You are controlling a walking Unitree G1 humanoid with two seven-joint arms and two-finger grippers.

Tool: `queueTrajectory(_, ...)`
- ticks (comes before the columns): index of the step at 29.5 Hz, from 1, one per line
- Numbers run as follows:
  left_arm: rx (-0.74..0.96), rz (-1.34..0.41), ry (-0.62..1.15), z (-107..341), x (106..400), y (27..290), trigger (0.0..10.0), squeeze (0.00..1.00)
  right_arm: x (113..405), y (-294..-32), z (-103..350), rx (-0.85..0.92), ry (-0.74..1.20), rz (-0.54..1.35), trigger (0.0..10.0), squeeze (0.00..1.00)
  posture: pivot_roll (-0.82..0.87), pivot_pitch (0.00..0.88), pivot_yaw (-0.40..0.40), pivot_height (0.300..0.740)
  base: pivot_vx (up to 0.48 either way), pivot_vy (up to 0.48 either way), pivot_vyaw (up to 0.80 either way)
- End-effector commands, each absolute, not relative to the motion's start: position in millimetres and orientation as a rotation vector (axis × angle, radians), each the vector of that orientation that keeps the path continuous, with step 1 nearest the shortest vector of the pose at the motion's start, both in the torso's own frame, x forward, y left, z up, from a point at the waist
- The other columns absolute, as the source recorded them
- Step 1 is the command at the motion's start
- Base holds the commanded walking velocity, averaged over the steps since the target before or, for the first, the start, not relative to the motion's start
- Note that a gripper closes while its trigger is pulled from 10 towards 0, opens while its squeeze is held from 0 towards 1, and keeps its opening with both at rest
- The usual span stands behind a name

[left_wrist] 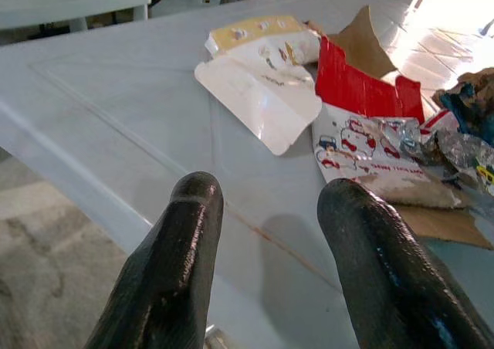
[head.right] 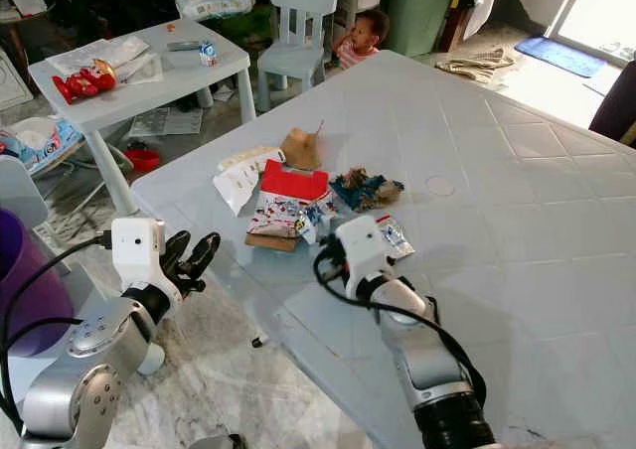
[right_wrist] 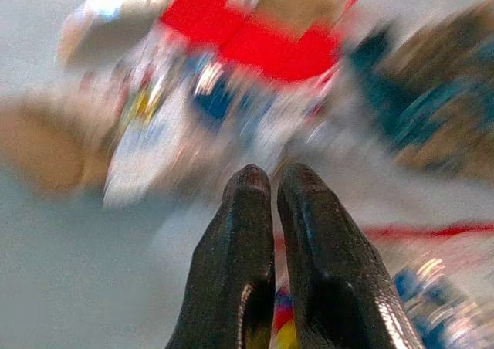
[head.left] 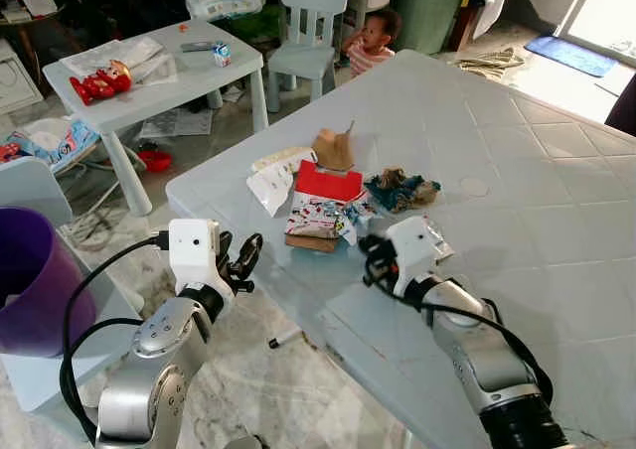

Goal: Picking trash to rubbish bin

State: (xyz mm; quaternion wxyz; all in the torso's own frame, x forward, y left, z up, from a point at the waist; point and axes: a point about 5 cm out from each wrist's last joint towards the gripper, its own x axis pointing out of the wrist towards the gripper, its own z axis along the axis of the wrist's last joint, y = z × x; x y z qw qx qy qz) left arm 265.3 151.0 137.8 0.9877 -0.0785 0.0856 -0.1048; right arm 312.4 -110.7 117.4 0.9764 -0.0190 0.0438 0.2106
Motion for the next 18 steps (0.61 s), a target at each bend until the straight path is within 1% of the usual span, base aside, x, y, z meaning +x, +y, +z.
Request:
queueTrajectory(1, -0.145, -0.187, 0.173, 136.8, 266.9, 152.9, 10.0, 0.0, 317.6, -116.5, 132.5, -0.011, 0.015, 0.389, 0.0, 0.0, 0.11, 0.107, -0.075, 0.74, 0.0, 0.0, 0.0)
queueTrajectory(5, -0.139, -0.174, 0.163, 138.2, 268.9, 154.0, 10.0, 0.0, 323.2, -121.6, 148.2, 0.038, -0.057, 0.355, 0.0, 0.0, 0.11, 0.103, -0.075, 0.74, 0.0, 0.0, 0.0)
queueTrajectory(11, -0.137, -0.167, 0.157, 138.4, 269.6, 154.2, 10.0, 0.0, 326.0, -123.5, 152.7, 0.069, -0.076, 0.339, 0.0, 0.0, 0.11, 0.099, -0.075, 0.74, 0.0, 0.0, 0.0)
queueTrajectory(14, -0.136, -0.164, 0.154, 138.8, 270.0, 154.2, 10.0, 0.0, 325.3, -121.4, 151.6, 0.067, -0.068, 0.359, 0.0, 0.0, 0.11, 0.098, -0.073, 0.74, 0.0, 0.0, 0.0)
queueTrajectory(15, -0.136, -0.164, 0.154, 138.9, 270.1, 154.3, 10.0, 0.0, 324.8, -120.7, 151.2, 0.062, -0.067, 0.366, 1.6, 0.0, 0.11, 0.098, -0.073, 0.74, 0.0, 0.0, 0.0)
queueTrajectory(17, -0.135, -0.163, 0.153, 138.9, 270.2, 154.3, 10.0, 0.0, 324.5, -120.3, 151.1, 0.06, -0.066, 0.37, 1.6, 0.0, 0.11, 0.098, -0.073, 0.74, 0.0, 0.0, 0.0)
queueTrajectory(18, -0.136, -0.162, 0.15, 139.5, 270.8, 154.7, 10.0, 0.0, 322.0, -118.7, 151.7, 0.076, -0.066, 0.399, 10.0, 1.0, 0.11, 0.097, -0.071, 0.74, 0.0, 0.0, 0.0)
